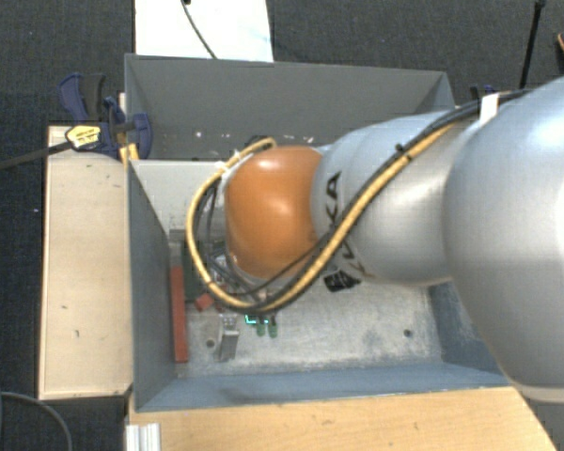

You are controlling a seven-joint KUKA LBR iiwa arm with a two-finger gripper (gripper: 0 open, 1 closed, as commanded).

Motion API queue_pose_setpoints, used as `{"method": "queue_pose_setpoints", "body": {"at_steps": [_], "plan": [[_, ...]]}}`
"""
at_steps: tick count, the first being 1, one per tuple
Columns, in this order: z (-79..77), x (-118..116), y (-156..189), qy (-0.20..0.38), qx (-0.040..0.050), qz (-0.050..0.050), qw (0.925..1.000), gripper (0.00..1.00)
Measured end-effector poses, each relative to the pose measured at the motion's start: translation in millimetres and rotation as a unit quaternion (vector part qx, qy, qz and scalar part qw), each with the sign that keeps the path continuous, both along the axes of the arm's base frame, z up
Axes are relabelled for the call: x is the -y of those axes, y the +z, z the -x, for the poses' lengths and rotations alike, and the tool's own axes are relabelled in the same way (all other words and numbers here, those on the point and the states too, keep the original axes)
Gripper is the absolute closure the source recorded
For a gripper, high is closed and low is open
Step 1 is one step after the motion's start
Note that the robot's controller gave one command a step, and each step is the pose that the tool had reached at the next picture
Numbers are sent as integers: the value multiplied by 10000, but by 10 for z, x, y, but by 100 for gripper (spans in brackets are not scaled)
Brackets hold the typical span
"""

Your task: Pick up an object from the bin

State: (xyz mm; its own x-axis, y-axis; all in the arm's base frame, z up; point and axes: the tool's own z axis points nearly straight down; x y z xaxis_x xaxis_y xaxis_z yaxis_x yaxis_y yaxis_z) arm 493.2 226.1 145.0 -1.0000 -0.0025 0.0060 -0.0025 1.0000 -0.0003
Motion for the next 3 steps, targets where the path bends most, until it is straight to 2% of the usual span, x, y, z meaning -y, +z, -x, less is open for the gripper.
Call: {"method": "queue_pose_setpoints", "body": {"at_steps": [1, 2, 3], "plan": [[-384, 593, -786, -414, 25, 12, 9991, 0], [-386, 547, -735, -412, 50, -12, 9991, 100], [-347, 491, 327, 469, 74, -16, 9989, 100]]}}
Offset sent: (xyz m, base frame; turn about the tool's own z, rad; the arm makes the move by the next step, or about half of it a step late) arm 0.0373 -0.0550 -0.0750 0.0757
